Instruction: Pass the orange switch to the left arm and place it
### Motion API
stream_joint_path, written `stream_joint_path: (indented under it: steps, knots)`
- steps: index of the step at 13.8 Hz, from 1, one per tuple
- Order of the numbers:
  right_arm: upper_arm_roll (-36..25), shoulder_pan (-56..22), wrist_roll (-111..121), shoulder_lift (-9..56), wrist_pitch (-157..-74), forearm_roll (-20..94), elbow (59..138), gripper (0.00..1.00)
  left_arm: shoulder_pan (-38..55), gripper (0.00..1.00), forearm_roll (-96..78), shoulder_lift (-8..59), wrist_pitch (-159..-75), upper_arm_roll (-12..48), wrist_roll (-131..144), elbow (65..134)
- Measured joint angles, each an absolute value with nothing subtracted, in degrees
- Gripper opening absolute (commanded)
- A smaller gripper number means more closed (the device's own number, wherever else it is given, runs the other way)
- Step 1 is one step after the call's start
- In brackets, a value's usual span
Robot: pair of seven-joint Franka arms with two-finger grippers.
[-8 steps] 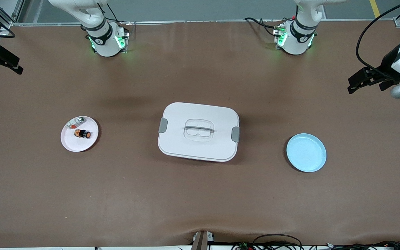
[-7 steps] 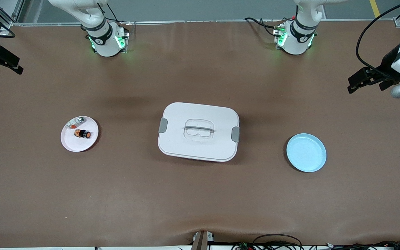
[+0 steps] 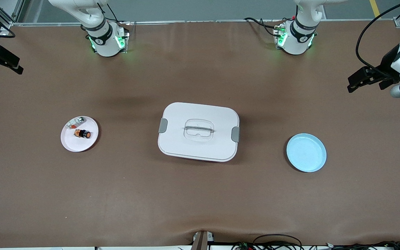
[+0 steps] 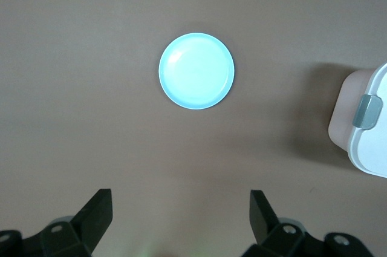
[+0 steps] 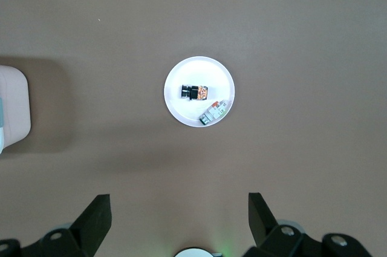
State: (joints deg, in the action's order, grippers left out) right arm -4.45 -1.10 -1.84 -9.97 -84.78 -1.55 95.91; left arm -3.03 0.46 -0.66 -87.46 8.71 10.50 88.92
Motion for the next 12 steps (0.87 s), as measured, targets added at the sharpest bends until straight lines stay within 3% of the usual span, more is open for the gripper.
stream_joint_path:
  steps: [12]
  knots:
    - [-5.1,-0.6,-1.8,-9.1,-83.3,-1.6,95.6,1.0,-3.1,1.0,0.5,-0.7,-87.5,8.7,10.5,88.6]
